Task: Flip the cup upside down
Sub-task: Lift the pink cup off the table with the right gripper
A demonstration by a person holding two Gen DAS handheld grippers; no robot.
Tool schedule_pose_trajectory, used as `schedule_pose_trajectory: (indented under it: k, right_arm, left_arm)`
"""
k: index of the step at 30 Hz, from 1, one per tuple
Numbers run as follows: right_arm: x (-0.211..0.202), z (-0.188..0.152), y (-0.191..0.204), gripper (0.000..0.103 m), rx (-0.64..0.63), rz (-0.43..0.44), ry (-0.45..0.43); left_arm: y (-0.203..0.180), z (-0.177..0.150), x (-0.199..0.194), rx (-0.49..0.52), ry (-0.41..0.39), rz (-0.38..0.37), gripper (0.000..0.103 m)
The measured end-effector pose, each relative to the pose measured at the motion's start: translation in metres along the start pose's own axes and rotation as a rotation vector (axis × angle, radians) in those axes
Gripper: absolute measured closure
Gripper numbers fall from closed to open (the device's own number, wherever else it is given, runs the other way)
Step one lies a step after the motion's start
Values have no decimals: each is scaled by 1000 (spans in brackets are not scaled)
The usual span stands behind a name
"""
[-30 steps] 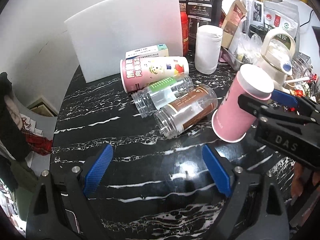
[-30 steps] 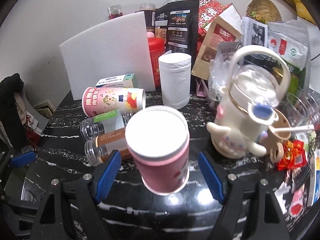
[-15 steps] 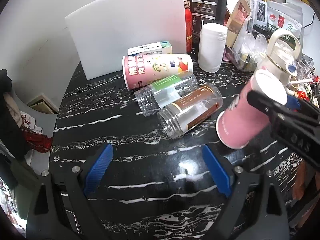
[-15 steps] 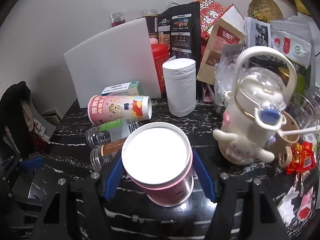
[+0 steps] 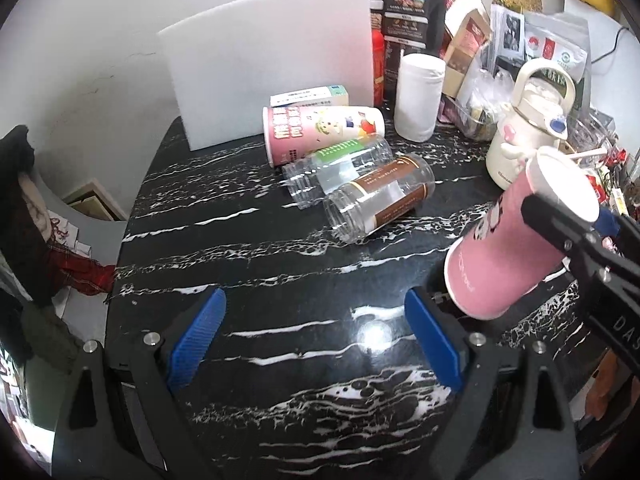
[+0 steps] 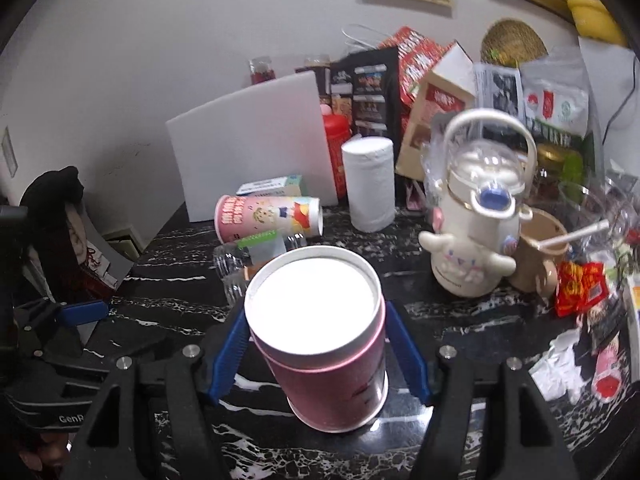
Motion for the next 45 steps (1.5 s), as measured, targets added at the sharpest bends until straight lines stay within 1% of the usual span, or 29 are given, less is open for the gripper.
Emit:
schedule_pose_trajectory:
  k: [4,7,10,13,17,21,28,31,36,42,45]
  right_arm:
    - [-9,4,26,35,-57,31,-76]
    - [-10,0,43,35,-67,60,-132]
    - [-12,-12,53,35,-76,42,-197]
    - [-15,-32,55,35,-81,0,-229]
    - [-20,-59,50,35,-79,-40,-232]
    - [-29,-81,42,36,-73,-77,-255]
    - [-58,-114,27,36,-85,-117,-362]
    - [-69,-122,21,36,-81,-116,-392]
    - [-73,-119,18,36,-74,-95,-376]
    - [-82,-98,25,36,-93,-58,-383]
    - [-76,-90,32,36,-97,-13,-332]
  left_arm:
    - [18,-11,-10,-32,-6,29,12]
    - [36,-23,-15,-67,0,58,12]
    - [49,-37,-17,-94,12,73,12]
    - [56,-53,-19,-102,25,83,12]
    - [53,-69,-24,-97,31,74,12]
    - [45,-80,-29,-96,30,57,12]
    - [27,-98,-34,-80,43,42,12]
    - [22,-104,-35,-79,47,34,12]
    - [16,-104,-38,-75,40,30,12]
    - [16,-101,-44,-74,29,33,12]
    - [17,-101,-44,-74,32,35,12]
Point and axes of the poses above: each gripper's, at about its wrist camera, not at the fingertips, and x roughly the way its jaws point, y to its left, z to its top, the point moved 6 cm from there along x, roughly the way its jaws point, and after that the axes turned 13 degrees about x, right-handed, at the moved point
